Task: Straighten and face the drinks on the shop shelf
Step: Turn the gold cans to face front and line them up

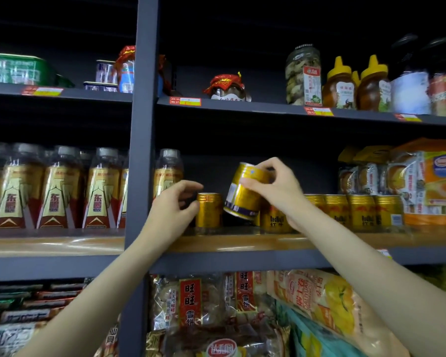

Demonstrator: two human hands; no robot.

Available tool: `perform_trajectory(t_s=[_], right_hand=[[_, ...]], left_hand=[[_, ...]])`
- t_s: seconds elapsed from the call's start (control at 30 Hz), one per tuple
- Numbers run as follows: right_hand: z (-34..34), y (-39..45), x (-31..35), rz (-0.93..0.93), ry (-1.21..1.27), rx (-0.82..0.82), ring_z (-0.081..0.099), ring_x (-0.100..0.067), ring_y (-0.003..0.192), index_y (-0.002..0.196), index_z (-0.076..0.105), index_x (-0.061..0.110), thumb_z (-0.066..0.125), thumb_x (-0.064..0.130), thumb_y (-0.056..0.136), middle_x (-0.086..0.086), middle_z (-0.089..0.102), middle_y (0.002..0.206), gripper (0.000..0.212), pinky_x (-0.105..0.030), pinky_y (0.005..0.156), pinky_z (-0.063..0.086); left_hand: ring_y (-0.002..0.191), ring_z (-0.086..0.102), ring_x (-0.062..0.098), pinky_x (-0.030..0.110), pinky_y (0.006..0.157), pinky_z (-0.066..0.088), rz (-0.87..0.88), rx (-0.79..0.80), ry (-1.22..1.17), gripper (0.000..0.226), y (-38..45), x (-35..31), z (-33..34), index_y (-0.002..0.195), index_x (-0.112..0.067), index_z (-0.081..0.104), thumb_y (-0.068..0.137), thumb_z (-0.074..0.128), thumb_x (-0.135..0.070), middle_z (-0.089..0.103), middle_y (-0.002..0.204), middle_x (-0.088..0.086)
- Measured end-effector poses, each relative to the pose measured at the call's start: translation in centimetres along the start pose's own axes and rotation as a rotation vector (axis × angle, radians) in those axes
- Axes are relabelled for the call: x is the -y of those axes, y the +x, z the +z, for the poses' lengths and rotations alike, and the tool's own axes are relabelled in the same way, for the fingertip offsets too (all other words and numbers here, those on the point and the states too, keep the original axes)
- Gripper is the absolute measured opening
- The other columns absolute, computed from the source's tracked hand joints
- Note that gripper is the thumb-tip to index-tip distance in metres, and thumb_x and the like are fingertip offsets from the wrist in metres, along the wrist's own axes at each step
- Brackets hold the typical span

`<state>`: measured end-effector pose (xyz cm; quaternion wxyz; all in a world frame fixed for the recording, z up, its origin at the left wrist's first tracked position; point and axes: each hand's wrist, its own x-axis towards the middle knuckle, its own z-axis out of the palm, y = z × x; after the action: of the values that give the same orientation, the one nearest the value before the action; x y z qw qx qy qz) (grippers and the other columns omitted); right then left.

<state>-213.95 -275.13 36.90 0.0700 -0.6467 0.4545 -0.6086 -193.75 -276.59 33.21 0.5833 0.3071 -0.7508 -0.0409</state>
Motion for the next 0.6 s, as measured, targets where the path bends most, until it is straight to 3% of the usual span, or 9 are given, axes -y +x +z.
perform_trajectory(t_s=[0.1,0.27,0.4,0.5,0.6], right_hand=[[2.6,0.3,-0.3,-0.008,-0.170,0.049,0.049,-0.012,0.098,0.105,0.051,0.023,0.076,0.037,0.076,0.007,0.049,0.103,0.041,-0.022,0.067,0.045],[5.2,0.5,-1.4,-0.133,-0.434,0.195,0.044,-0.013,0.104,0.108,0.052,0.024,0.072,0.048,0.076,0.003,0.053,0.111,0.045,-0.029,0.081,0.043],[2.1,1.1,-0.8,-0.092,-0.245,0.380,0.057,-0.017,0.106,0.117,0.058,0.021,0.059,0.032,0.091,-0.003,0.054,0.121,0.028,-0.032,0.085,0.055],[-1.4,2.3,-0.9,-0.182,-0.404,0.180,0.060,-0.017,0.104,0.116,0.061,0.020,0.054,0.019,0.095,-0.001,0.061,0.114,0.022,-0.030,0.092,0.048],[-3.4,3.1,-1.6,-0.182,-0.680,0.168,0.054,-0.018,0.109,0.118,0.059,0.018,0.056,0.031,0.093,-0.003,0.058,0.114,0.028,-0.025,0.084,0.041]], left_hand=[[0.107,0.044,0.001,0.014,0.086,0.038,-0.025,0.008,0.092,0.038,-0.1,0.2,-0.1,0.123,-0.018,0.053,0.088,0.057,-0.006,0.050,0.109,-0.011],[0.105,0.040,0.000,0.006,0.078,0.037,-0.023,0.053,0.183,0.043,0.4,0.5,0.3,0.128,-0.017,0.048,0.087,0.060,-0.010,0.051,0.116,-0.007],[0.117,0.043,0.006,0.017,0.088,0.036,-0.034,0.093,0.185,0.048,0.5,0.5,0.4,0.133,-0.020,0.044,0.088,0.060,-0.012,0.051,0.131,-0.002],[0.126,0.042,0.014,0.021,0.090,0.037,-0.013,0.115,0.123,0.048,1.1,0.3,0.9,0.135,-0.024,0.042,0.090,0.058,-0.019,0.046,0.136,-0.001],[0.119,0.047,0.018,0.024,0.085,0.040,-0.037,0.172,0.194,0.049,2.1,0.2,2.6,0.133,-0.026,0.042,0.088,0.059,-0.036,0.044,0.135,0.004]])
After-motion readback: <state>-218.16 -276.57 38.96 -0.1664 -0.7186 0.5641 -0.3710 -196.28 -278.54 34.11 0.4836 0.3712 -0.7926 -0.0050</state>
